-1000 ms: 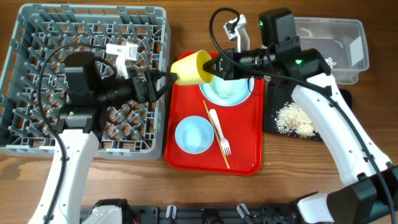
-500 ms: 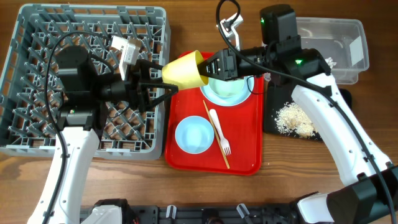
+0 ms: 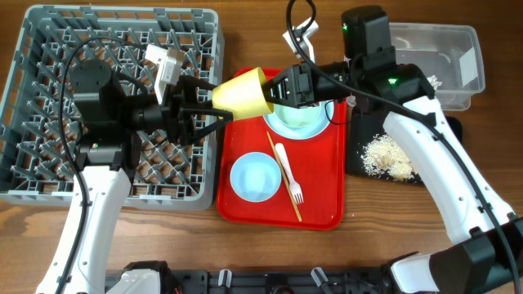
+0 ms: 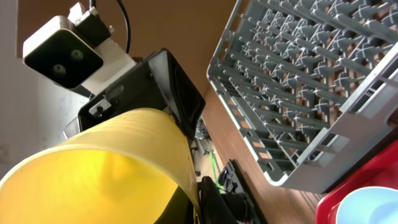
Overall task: Sort waste into correct bins and load items into the dishwasher rack
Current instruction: 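Hand the yellow cup from the right gripper to the left gripper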
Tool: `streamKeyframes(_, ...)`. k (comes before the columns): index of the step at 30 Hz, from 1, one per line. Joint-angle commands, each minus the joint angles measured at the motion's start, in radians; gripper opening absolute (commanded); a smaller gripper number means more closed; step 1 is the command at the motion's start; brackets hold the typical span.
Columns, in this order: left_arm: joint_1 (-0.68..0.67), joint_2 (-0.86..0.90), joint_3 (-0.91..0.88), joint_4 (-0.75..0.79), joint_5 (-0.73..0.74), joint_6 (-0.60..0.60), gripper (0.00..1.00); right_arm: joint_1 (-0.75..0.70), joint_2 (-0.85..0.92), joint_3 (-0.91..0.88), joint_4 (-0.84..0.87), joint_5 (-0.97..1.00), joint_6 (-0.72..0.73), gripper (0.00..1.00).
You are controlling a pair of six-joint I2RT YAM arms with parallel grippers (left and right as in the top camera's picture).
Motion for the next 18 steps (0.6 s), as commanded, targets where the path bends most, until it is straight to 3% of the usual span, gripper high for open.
streamKeyframes(1,0.0,-0.004,0.015,0.023,0.052,-0.035,0.73,-0.001,0.013,0.007,0.0,0.029,0.008,0.04)
streamKeyframes(7,0.0,-0.004,0.015,0.022,0.055,-0.036,0.67,-0.001,0.013,0.007,0.0,0.029,0.011,0.04)
streamKeyframes(18,-0.051,-0.004,0.015,0.03,0.055,-0.039,0.67,-0.001,0.013,0.007,0.0,0.029,0.014,0.04)
